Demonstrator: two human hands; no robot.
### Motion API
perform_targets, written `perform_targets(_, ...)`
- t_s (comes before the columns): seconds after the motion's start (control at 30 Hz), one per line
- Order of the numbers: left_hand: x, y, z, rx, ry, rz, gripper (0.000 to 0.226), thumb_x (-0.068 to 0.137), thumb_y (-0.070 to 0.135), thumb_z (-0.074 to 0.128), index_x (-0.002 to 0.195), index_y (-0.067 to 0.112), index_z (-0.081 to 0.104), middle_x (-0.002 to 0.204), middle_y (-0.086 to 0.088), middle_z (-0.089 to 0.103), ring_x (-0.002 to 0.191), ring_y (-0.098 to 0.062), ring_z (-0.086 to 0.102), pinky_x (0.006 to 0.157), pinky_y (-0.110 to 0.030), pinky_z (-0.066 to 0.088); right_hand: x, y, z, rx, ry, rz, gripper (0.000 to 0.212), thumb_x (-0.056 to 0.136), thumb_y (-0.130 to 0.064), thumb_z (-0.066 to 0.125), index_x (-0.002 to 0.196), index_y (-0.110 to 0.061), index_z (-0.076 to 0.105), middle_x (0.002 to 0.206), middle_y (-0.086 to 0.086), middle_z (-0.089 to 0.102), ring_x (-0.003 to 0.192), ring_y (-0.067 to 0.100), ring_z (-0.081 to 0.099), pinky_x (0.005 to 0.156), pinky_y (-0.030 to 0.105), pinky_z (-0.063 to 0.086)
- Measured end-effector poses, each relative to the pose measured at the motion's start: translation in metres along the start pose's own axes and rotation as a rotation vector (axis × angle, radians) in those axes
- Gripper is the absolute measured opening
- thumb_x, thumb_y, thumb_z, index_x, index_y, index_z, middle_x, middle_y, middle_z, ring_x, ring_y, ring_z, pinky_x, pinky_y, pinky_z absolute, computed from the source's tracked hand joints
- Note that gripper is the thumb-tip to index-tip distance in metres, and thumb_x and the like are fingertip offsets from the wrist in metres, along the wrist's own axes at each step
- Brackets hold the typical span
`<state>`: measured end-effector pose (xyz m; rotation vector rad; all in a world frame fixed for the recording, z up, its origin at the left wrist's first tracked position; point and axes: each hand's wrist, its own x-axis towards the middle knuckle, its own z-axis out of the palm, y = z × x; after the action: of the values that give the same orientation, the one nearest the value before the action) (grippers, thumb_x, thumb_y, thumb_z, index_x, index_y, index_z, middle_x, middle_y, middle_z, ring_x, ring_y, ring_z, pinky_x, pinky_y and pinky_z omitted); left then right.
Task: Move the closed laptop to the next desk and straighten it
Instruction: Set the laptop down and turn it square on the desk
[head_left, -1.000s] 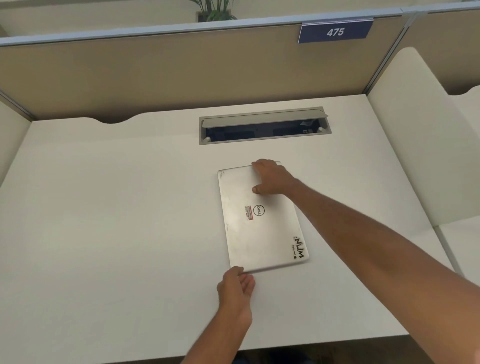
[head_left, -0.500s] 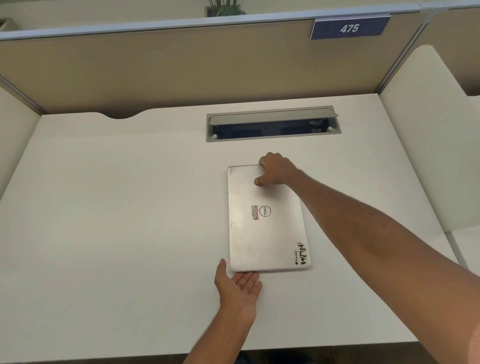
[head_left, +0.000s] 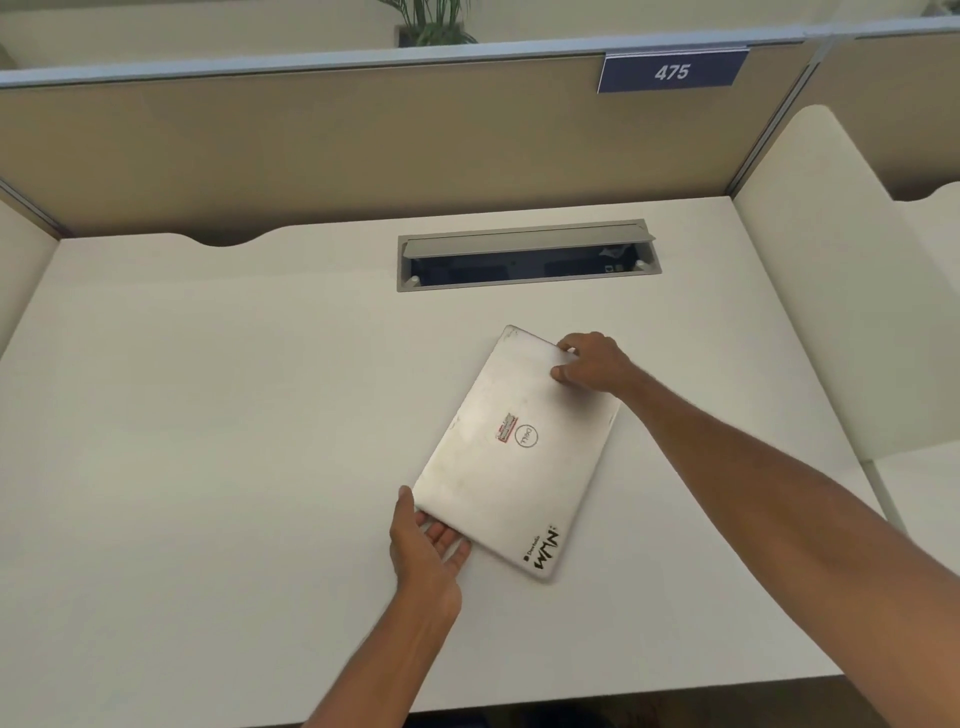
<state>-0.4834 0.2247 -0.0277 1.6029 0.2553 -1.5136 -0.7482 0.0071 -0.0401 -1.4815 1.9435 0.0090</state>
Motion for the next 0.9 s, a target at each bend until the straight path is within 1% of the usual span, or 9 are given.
perform_targets(0.17,0.004,0.023,0.011,0.057,-0.033,0.123,0.044,0.105,0.057,0.059,0.122,0.019,0.073,0.121,-0.009,0.079,0.108,-0.024,0.075,0.095,-0.046,0.060,-0.020,0.026,0.002,0.189,0.059,0.031,0.051,0.092,-0.032,0.078,0.141,-0.023,0.069,0.146,0.006,0.066,0.139,0.027,0.058,0.116,0.044,0.049)
perform_targets(0.23,0.007,0.034,0.017,0.088,-0.035,0.164,0.040,0.107,0.053,0.059,0.118,0.018,0.074,0.115,-0.007,0.079,0.100,-0.022,0.074,0.083,-0.039,0.058,-0.028,0.036,0.005,0.255,0.092,0.045,0.046,0.092,-0.030,0.080,0.137,-0.020,0.072,0.142,0.007,0.069,0.133,0.026,0.062,0.112,0.039,0.050)
perform_targets(0.37,0.017,0.058,0.027,0.167,-0.029,0.233,0.034,0.107,0.044,0.060,0.110,0.013,0.073,0.096,-0.006,0.077,0.082,-0.020,0.071,0.071,-0.035,0.055,-0.046,0.050,0.013,0.306,0.141,0.081,0.034,0.093,-0.028,0.078,0.126,-0.017,0.077,0.132,0.005,0.072,0.126,0.026,0.064,0.104,0.036,0.050)
perform_targets(0.47,0.031,0.075,0.034,0.225,-0.018,0.271,0.035,0.106,0.043,0.061,0.106,0.010,0.073,0.087,-0.004,0.076,0.073,-0.019,0.070,0.065,-0.032,0.053,-0.061,0.057,0.021,0.371,0.162,0.115,0.045,0.093,-0.028,0.079,0.137,-0.018,0.074,0.140,0.005,0.070,0.132,0.025,0.063,0.110,0.036,0.049)
perform_targets(0.6,0.052,0.096,0.041,0.311,-0.037,0.299,0.049,0.104,0.049,0.060,0.112,0.004,0.077,0.092,-0.008,0.079,0.075,-0.022,0.071,0.068,-0.033,0.053,-0.076,0.063,0.038,0.466,0.172,0.150,0.055,0.094,-0.026,0.080,0.146,-0.017,0.066,0.141,0.009,0.068,0.133,0.026,0.062,0.114,0.039,0.049)
perform_targets(0.7,0.062,0.110,0.045,0.363,-0.070,0.311,0.057,0.102,0.055,0.059,0.113,0.003,0.079,0.100,-0.011,0.081,0.080,-0.025,0.071,0.069,-0.033,0.054,-0.086,0.066,0.050,0.527,0.210,0.178,0.049,0.093,-0.022,0.081,0.140,-0.016,0.071,0.126,0.005,0.072,0.123,0.025,0.066,0.109,0.039,0.051)
perform_targets(0.77,0.066,0.117,0.048,0.405,-0.091,0.321,0.059,0.102,0.056,0.058,0.111,0.003,0.081,0.097,-0.010,0.079,0.073,-0.022,0.069,0.066,-0.031,0.051,-0.091,0.069,0.058,0.545,0.219,0.198,0.032,0.091,-0.020,0.080,0.122,-0.012,0.076,0.104,-0.001,0.069,0.102,0.022,0.065,0.094,0.035,0.051)
perform_targets(0.83,0.069,0.123,0.051,0.444,-0.112,0.326,0.059,0.102,0.056,0.057,0.110,0.003,0.081,0.093,-0.009,0.078,0.065,-0.019,0.067,0.062,-0.029,0.050,-0.095,0.072,0.066,0.548,0.210,0.207,0.024,0.088,-0.018,0.076,0.107,-0.004,0.074,0.084,-0.002,0.060,0.080,0.019,0.053,0.076,0.033,0.042)
perform_targets(0.9,0.074,0.127,0.052,0.465,-0.123,0.327,0.059,0.100,0.056,0.058,0.111,0.003,0.082,0.097,-0.010,0.080,0.069,-0.021,0.069,0.066,-0.031,0.051,-0.100,0.071,0.070,0.557,0.222,0.208,0.021,0.087,-0.016,0.075,0.104,-0.003,0.072,0.077,0.003,0.054,0.075,0.018,0.047,0.072,0.033,0.036)
